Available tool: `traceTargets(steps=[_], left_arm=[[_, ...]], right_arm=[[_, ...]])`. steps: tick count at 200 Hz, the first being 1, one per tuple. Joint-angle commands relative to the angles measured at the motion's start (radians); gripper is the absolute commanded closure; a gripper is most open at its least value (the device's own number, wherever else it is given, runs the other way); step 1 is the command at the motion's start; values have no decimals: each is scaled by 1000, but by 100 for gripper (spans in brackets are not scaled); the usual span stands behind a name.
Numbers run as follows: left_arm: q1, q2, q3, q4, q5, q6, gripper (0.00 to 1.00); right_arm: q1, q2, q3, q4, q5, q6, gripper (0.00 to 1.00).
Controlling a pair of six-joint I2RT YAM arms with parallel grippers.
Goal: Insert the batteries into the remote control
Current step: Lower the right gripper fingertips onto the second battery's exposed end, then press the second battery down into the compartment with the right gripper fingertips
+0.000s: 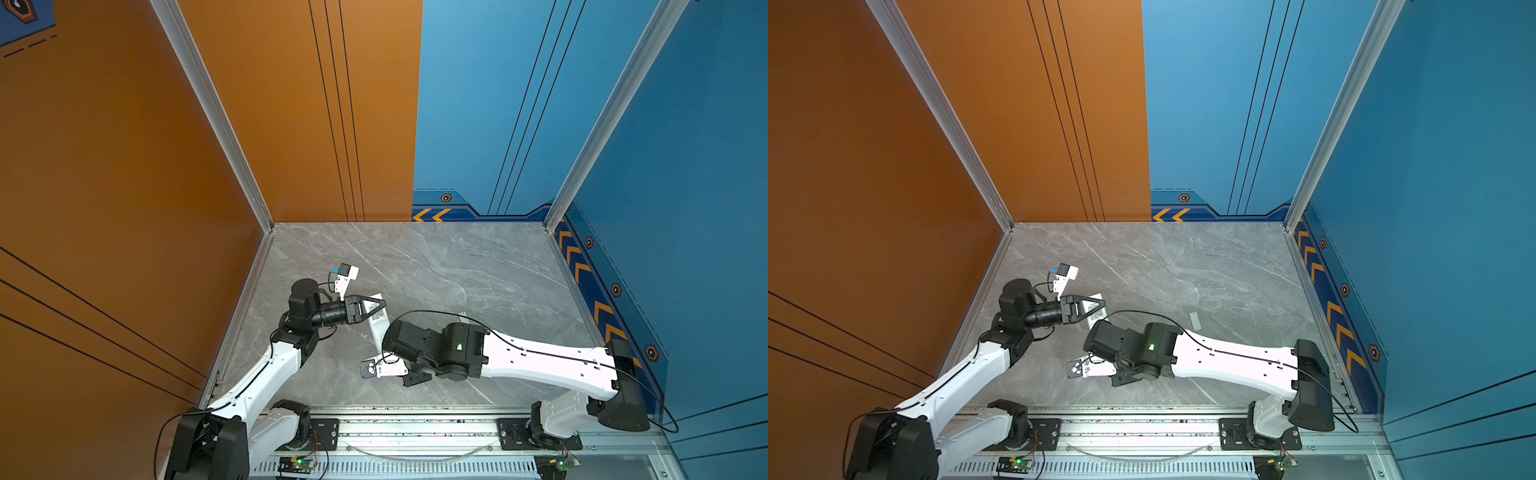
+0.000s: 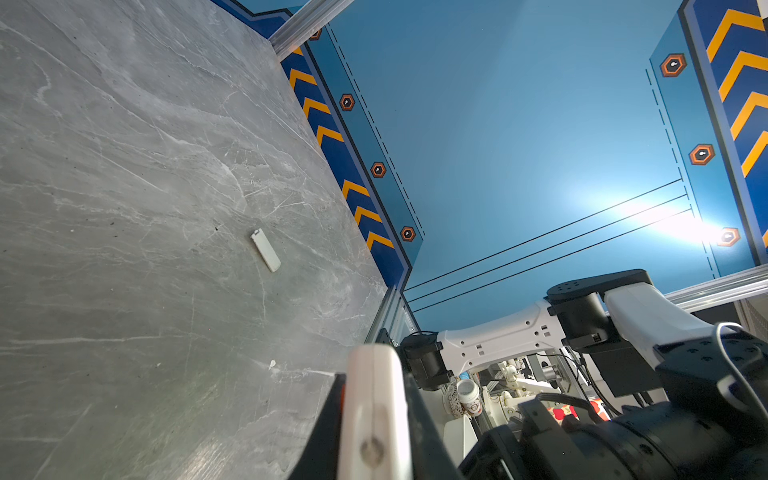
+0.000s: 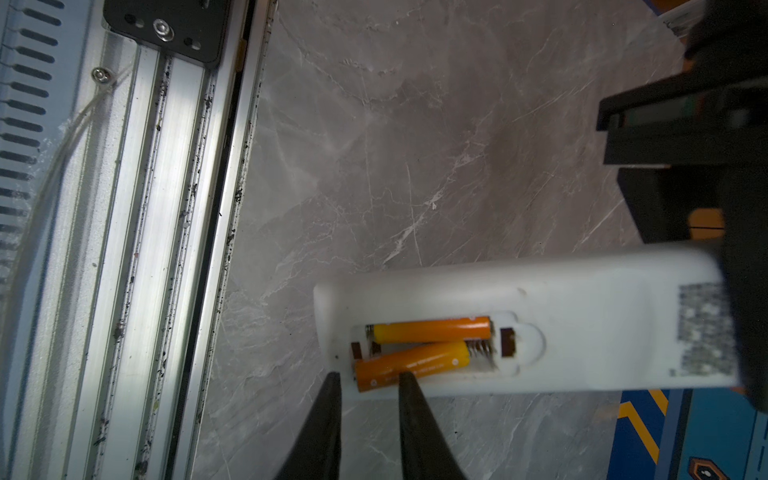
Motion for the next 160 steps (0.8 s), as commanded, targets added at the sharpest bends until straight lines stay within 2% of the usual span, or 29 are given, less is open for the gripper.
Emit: traceTargets(steps=[1, 160], left_arm=[[-4, -21, 31, 7, 35, 0, 100], [-13, -32, 28, 7, 35, -2, 100]], right_arm=[[7, 20, -9, -1, 29, -14, 77], [6, 35, 0, 9, 55, -16, 81]])
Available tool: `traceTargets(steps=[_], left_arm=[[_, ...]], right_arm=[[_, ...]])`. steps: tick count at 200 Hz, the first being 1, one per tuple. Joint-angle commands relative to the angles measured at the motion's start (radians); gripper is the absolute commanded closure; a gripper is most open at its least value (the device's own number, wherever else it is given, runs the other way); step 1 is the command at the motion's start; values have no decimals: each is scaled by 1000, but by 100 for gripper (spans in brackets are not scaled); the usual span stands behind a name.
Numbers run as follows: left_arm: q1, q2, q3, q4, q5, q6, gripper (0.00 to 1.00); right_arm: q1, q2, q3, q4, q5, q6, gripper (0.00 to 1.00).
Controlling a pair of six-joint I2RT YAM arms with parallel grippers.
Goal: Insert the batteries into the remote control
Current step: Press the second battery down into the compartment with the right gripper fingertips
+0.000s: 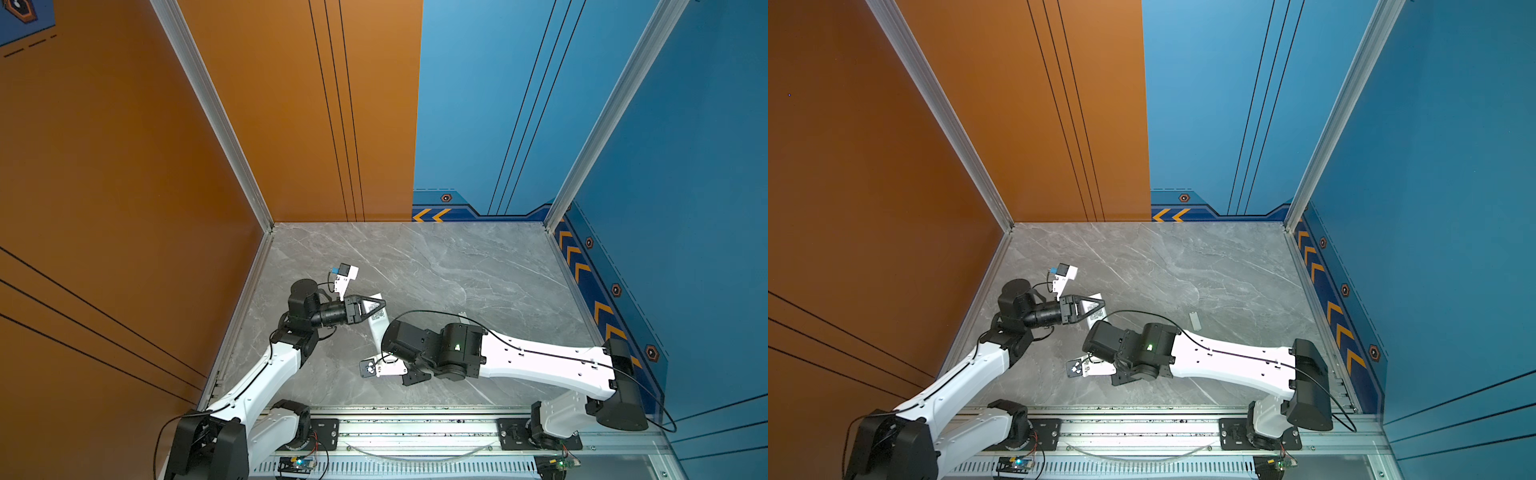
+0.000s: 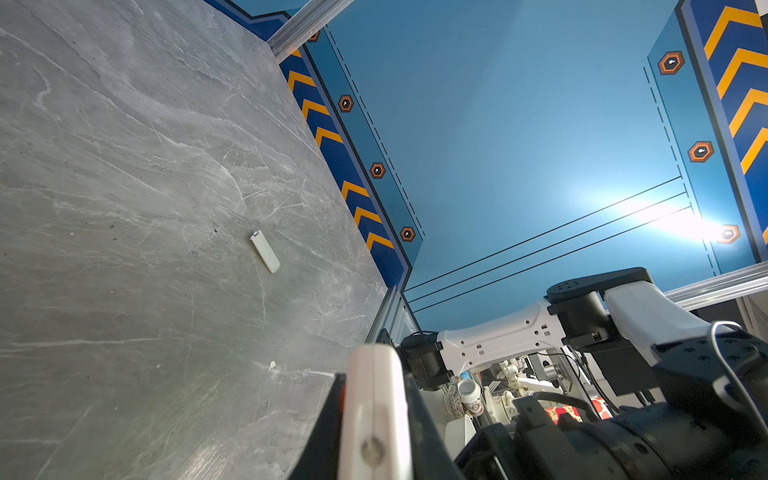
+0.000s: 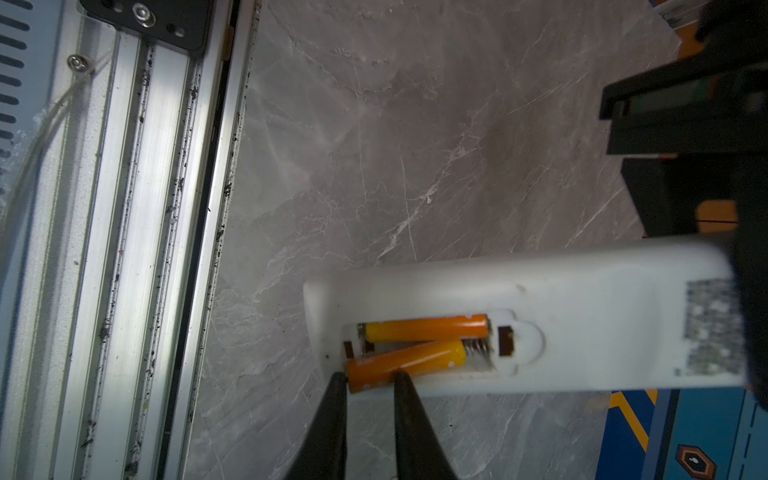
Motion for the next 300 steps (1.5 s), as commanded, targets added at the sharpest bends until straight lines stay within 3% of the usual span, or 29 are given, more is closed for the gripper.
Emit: traceTargets(steps=[1, 300], left_arm=[[-13, -23, 28, 8, 35, -4, 100], [-28, -23, 25, 7, 35, -9, 100]], right_arm=[[6, 27, 0, 9, 29, -16, 81], [5, 105, 72, 10, 146, 5, 93]])
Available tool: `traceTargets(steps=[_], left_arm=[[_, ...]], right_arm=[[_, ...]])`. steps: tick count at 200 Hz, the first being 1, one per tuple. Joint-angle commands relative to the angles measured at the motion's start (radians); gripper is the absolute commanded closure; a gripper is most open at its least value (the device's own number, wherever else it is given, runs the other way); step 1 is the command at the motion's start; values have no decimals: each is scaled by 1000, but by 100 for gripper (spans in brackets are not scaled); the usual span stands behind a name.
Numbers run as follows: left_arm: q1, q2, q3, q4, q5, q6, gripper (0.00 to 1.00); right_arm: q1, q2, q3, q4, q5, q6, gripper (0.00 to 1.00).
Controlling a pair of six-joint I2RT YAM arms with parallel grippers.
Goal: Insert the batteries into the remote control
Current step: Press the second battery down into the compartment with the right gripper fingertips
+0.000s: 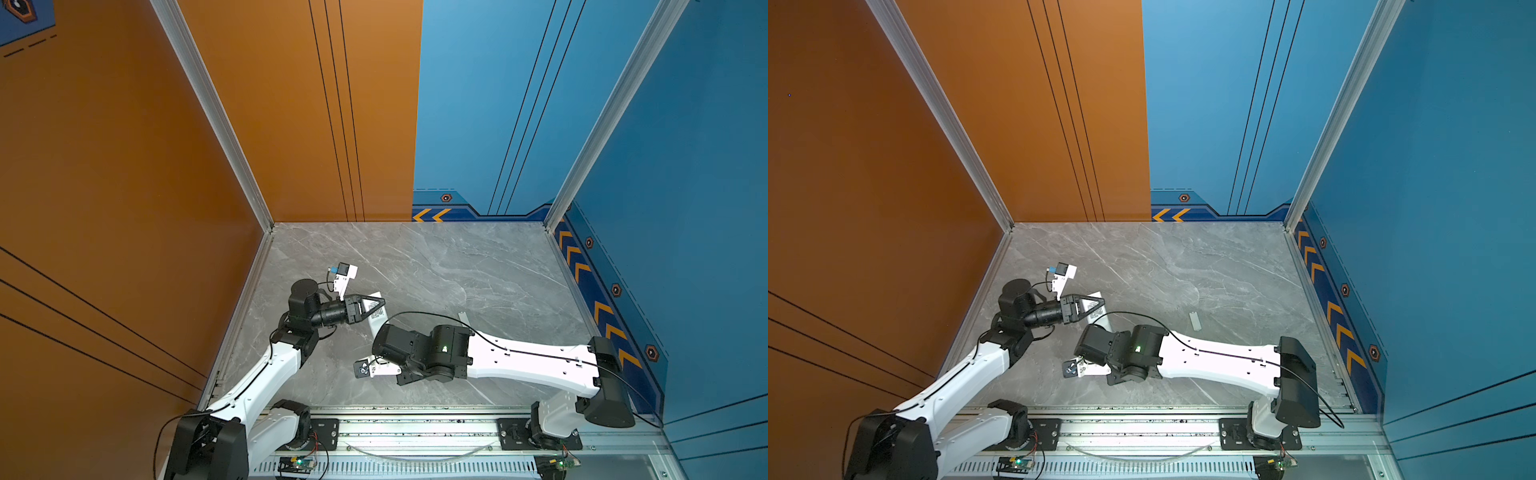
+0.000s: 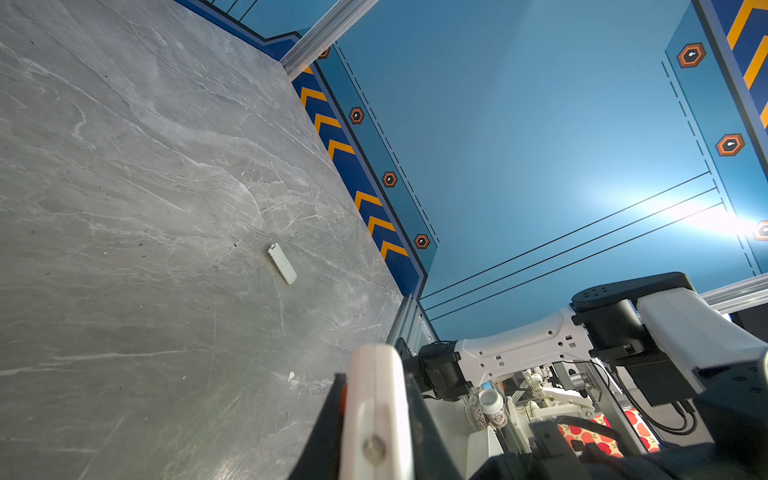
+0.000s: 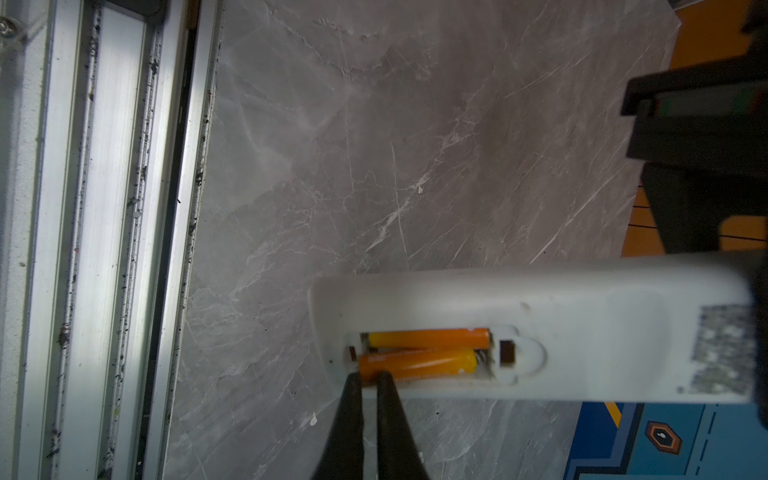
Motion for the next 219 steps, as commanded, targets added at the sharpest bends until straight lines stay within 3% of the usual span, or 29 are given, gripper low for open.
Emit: traceTargets(steps=[1, 219], left_arm=[[-24, -23, 26, 14, 79, -61, 100], [-28, -33, 26, 14, 79, -64, 100]], right_arm=[[-7, 36, 31, 25, 68, 5, 93], [-16, 65, 64, 27, 134, 24, 95]])
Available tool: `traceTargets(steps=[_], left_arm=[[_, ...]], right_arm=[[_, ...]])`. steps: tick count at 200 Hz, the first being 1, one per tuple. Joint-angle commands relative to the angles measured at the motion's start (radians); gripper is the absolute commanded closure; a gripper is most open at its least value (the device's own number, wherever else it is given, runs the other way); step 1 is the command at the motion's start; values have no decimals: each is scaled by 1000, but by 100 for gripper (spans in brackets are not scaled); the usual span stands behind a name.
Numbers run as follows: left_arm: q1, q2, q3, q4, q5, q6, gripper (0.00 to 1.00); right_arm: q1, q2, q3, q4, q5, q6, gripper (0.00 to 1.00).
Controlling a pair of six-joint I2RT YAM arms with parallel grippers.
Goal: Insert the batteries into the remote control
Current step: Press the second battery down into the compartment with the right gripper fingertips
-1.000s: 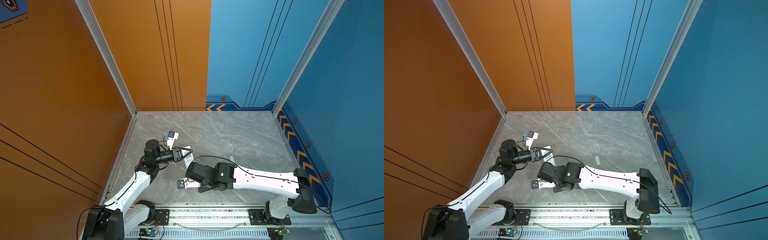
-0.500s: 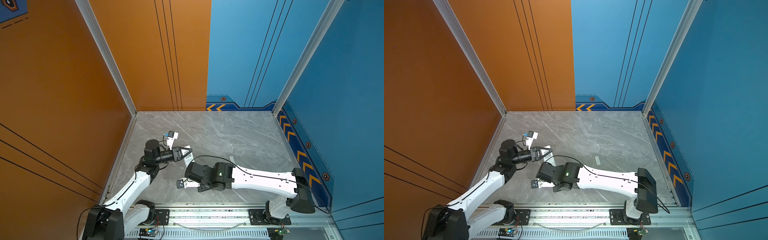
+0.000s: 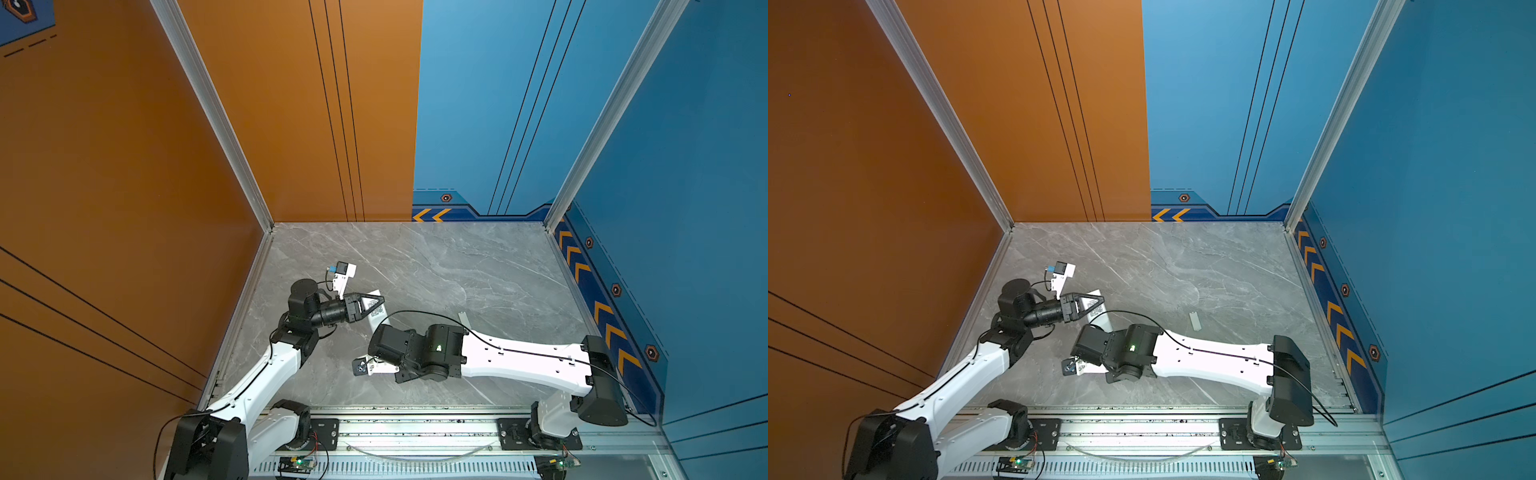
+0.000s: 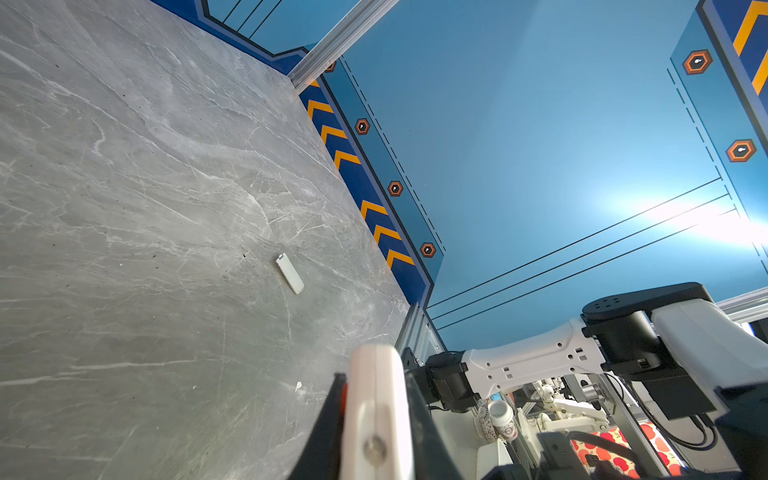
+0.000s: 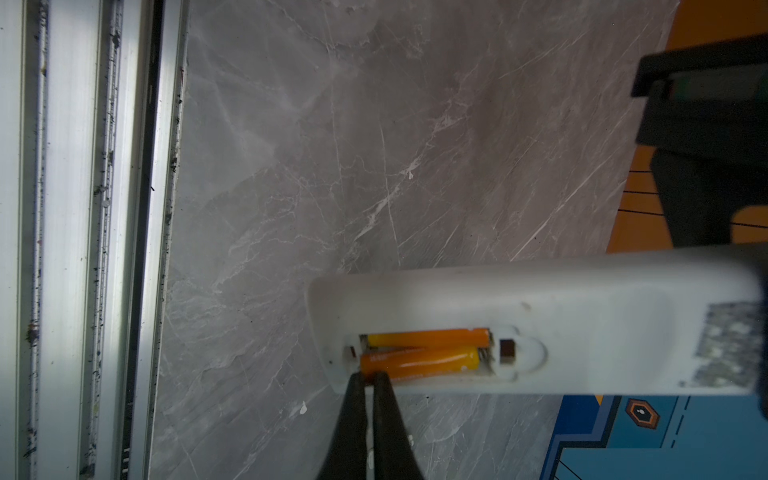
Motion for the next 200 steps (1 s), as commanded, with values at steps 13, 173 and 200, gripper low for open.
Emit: traceTargets(steps=[13, 173, 200], left_arm=[[-29, -33, 26, 2, 108, -69, 100], [-29, -26, 24, 2, 108, -73, 100], [-29, -24, 26, 2, 110, -73, 100]], right_arm=[[-17, 32, 32, 58, 84, 22, 95], [-33, 44, 43, 72, 127, 30, 98], [-33, 49, 46, 74, 133, 30, 99]])
